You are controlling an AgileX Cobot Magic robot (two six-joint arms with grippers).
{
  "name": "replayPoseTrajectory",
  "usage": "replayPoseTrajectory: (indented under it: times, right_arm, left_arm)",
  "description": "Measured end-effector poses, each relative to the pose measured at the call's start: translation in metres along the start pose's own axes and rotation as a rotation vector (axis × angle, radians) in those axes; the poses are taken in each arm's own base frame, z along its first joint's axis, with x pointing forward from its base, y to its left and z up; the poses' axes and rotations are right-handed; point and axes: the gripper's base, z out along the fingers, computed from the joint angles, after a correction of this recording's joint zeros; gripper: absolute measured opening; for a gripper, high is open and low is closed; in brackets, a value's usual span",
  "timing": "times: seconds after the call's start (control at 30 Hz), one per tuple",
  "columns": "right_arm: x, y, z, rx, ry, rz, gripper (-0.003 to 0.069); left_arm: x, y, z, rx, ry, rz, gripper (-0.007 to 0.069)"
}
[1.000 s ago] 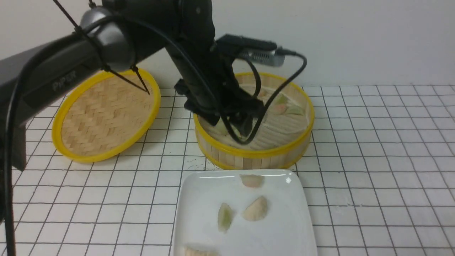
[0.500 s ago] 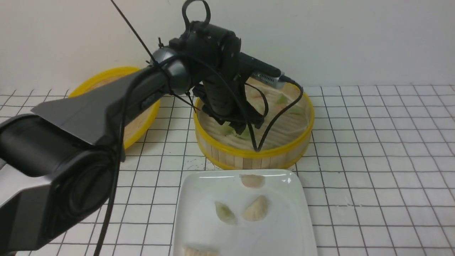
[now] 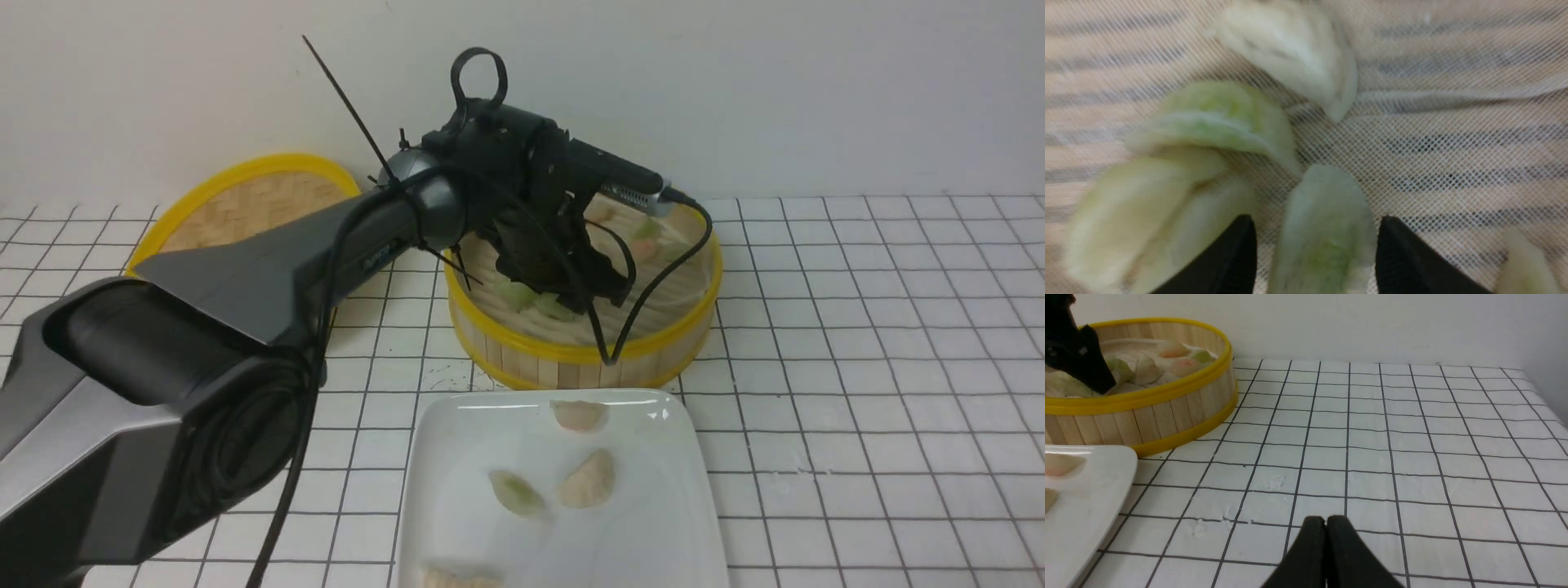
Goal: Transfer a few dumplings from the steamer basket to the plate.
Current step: Use the left arm to grab a dumpling from the steamer
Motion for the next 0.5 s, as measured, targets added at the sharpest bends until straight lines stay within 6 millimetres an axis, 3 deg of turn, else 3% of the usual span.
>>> replayPoseTrajectory:
  times: [0.2,0.33,0.4,0.5]
  right_arm:
    - [0.0,0.0,0.0,0.0,0.0,0.0,-0.001]
    - [0.0,0.0,0.0,0.0,0.0,0.0,-0.001]
    - [0.0,0.0,0.0,0.0,0.0,0.0,-0.001]
    - [0.0,0.0,0.0,0.0,0.0,0.0,-0.001]
  left_arm:
    - [0.002,-0.001,0.006,0.005,0.012,-0.008,0.0273]
    - [0.002,-0.001,-0.006,-0.01,0.067,0.009,0.0275]
    - [0.0,0.0,-0.027,-0.024,0.11,0.018,0.0275]
    - [-0.011,0.001,-0.076,-0.034,0.098,0.02,0.0275]
